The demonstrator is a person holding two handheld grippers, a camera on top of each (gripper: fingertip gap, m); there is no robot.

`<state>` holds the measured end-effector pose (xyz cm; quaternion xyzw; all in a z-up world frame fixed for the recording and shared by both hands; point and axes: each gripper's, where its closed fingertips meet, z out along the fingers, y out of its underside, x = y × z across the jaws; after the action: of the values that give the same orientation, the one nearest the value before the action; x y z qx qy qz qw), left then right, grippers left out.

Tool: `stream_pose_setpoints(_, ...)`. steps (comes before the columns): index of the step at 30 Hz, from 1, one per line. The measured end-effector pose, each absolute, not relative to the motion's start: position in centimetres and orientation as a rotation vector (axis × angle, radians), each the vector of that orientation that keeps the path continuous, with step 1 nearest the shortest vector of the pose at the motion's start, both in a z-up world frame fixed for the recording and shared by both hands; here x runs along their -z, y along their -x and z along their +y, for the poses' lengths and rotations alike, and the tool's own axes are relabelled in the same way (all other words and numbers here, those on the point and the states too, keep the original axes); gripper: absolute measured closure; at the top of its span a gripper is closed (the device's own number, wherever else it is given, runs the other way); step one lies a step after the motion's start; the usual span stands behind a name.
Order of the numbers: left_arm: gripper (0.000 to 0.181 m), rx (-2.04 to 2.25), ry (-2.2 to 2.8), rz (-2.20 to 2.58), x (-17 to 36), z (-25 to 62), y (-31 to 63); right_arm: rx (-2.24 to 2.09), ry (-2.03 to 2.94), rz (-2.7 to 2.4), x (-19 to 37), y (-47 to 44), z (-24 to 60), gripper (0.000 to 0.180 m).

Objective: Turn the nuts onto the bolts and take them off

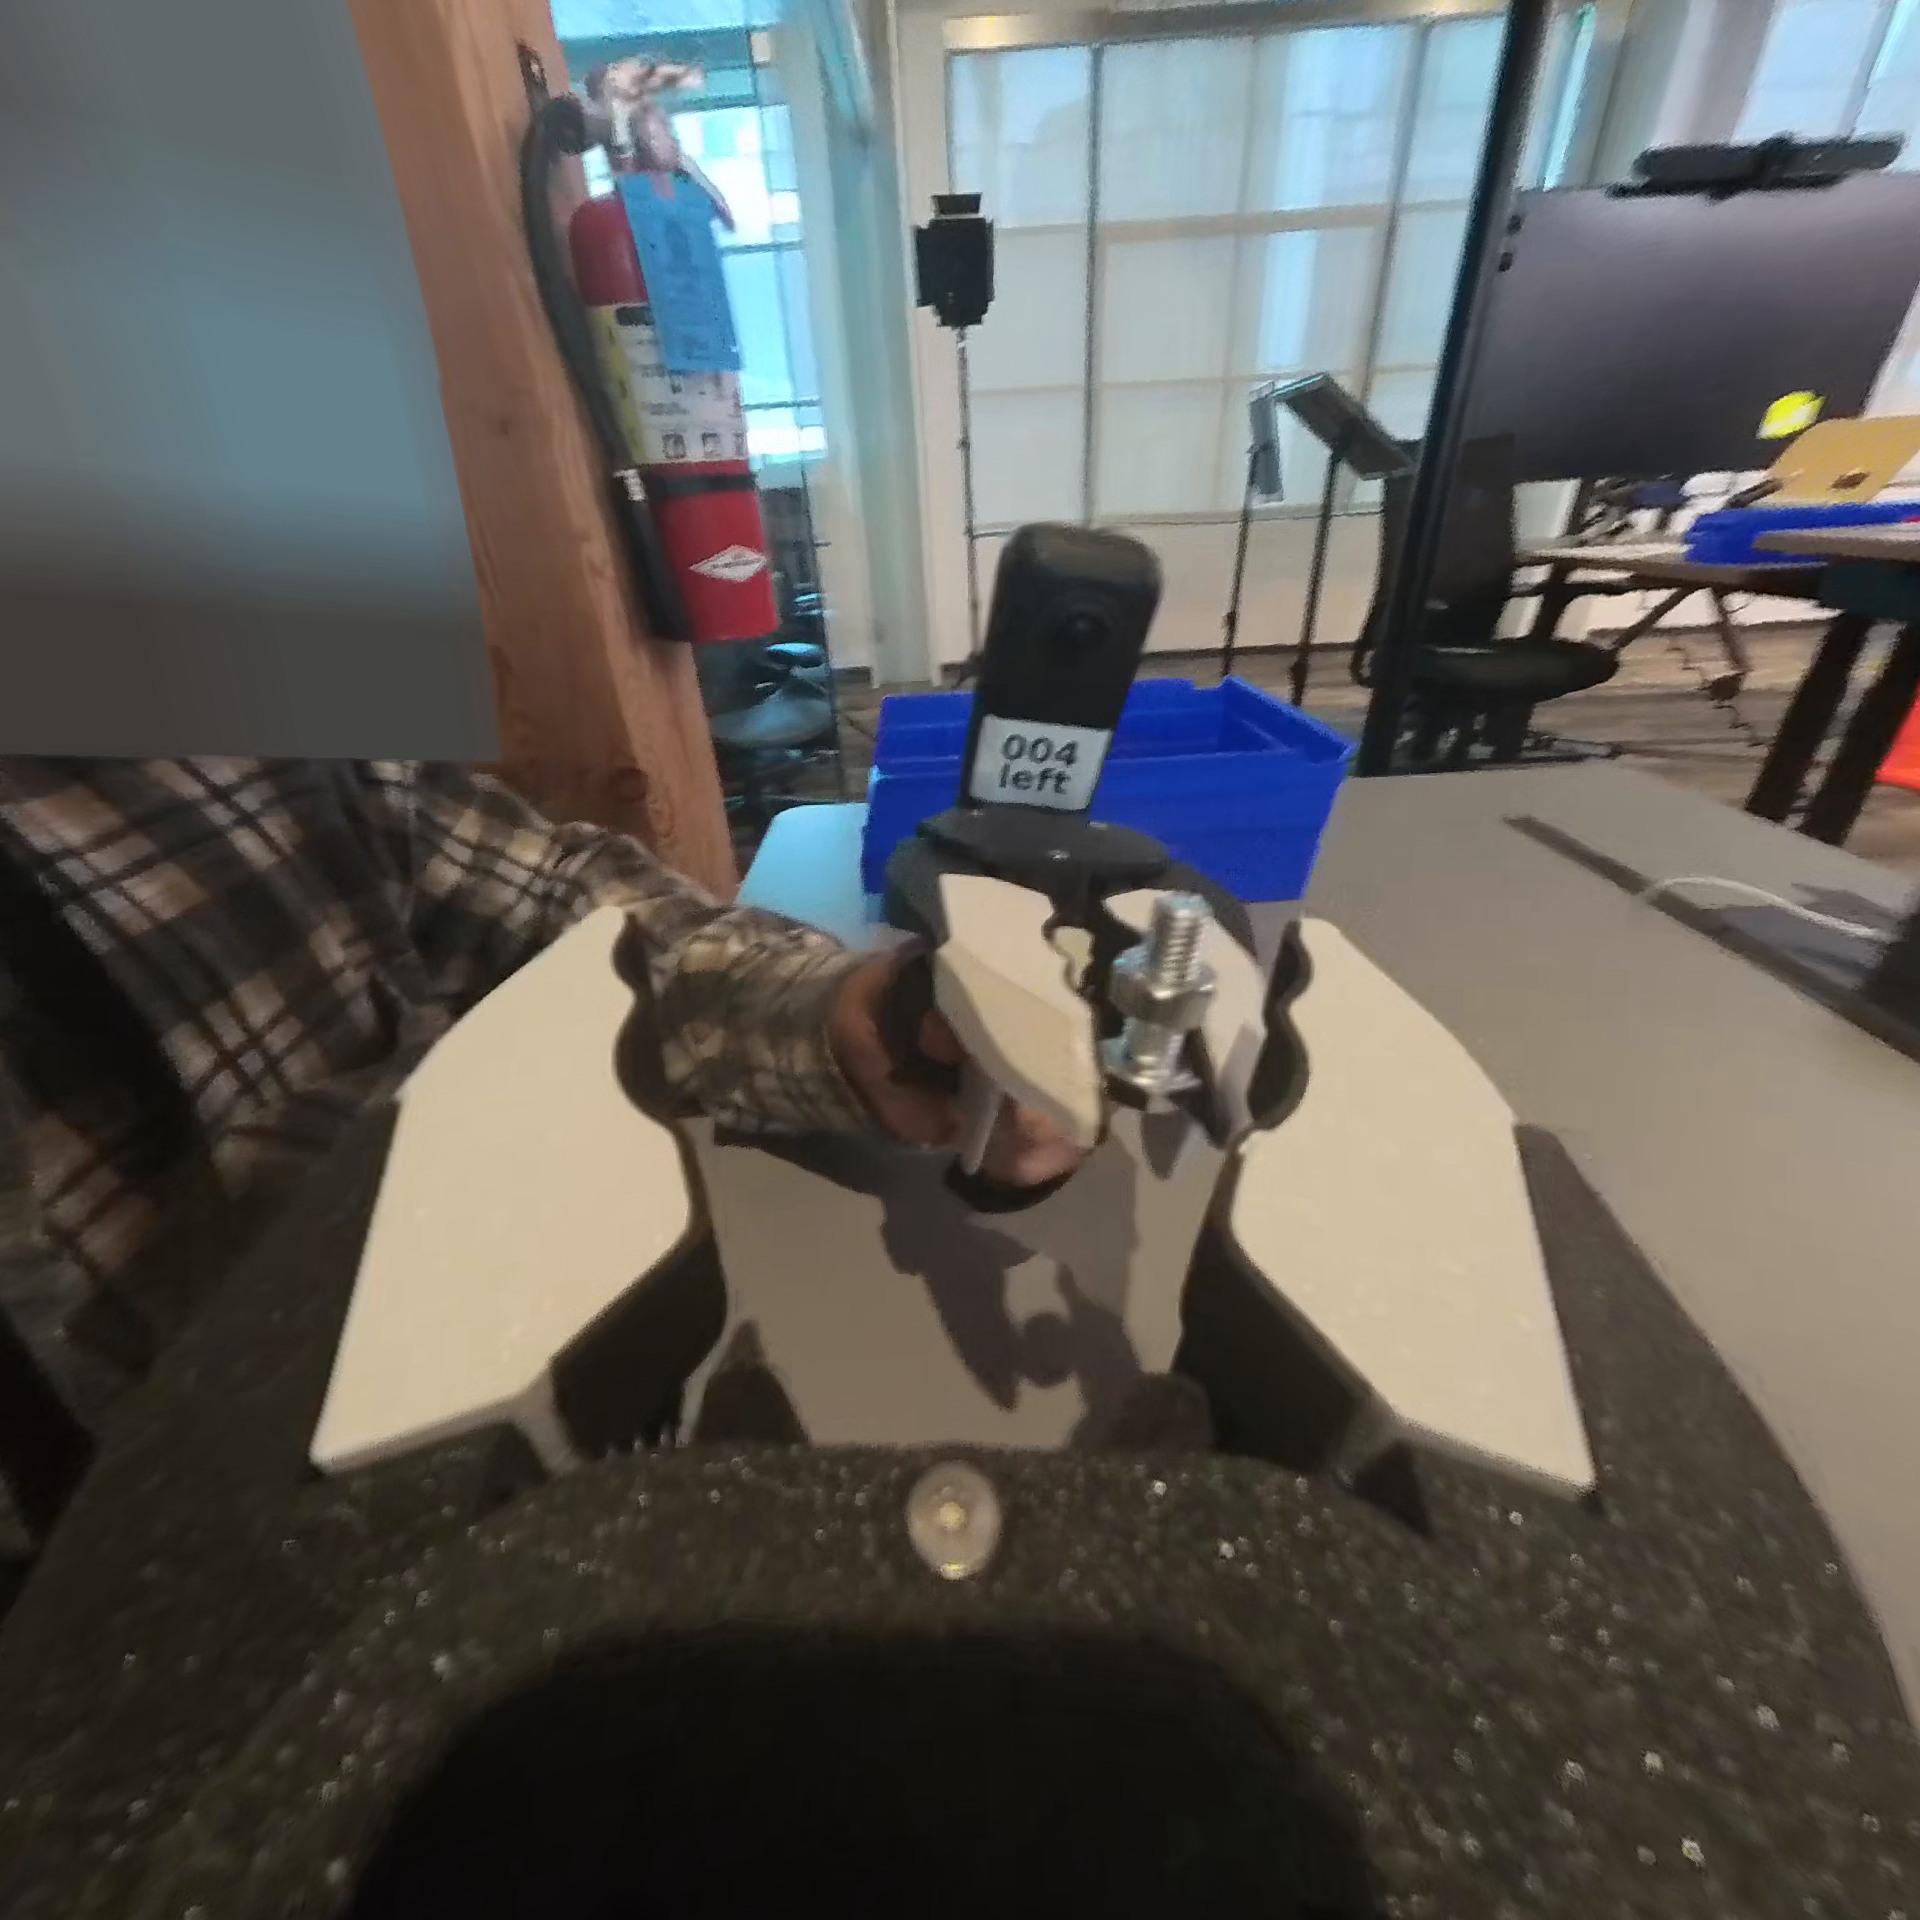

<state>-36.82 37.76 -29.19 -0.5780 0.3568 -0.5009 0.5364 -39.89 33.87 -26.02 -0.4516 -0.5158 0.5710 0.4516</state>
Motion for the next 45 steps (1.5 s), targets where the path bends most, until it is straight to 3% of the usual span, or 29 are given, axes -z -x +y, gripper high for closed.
stream_pose_setpoints(3,0.162,1.176,1.383,0.822,29.0,38.2,37.4,-1.373,1.124,-1.312,26.6,39.7,32.6,0.059)
stream_pose_setpoints(5,0.162,1.174,1.404,0.805,29.2,38.7,37.7,-1.361,1.084,-1.327,26.3,38.3,31.4,0.079)
stream_pose_setpoints(8,0.162,1.187,1.420,0.821,29.7,38.6,37.4,-1.319,1.080,-1.258,25.2,36.9,32.5,0.085)
stream_pose_setpoints(19,0.162,1.096,1.442,0.931,30.7,37.8,36.1,-1.189,1.211,-1.346,26.8,39.1,36.3,0.144)
stream_pose_setpoints(27,0.162,1.090,1.432,0.961,30.8,37.4,35.8,-1.180,1.246,-1.357,27.4,39.0,36.9,0.169)
stream_pose_setpoints(36,0.161,1.180,1.399,1.003,30.8,36.1,34.6,-1.208,1.374,-1.355,27.2,37.7,36.1,0.171)
stream_pose_setpoints(42,0.122,1.186,1.421,0.976,31.0,36.3,34.1,-1.230,1.391,-1.238,25.1,34.6,36.7,0.171)
stream_pose_setpoints(45,0.117,1.193,1.410,0.972,30.9,36.3,34.2,-1.167,1.432,-1.185,24.3,32.0,37.8,0.171)
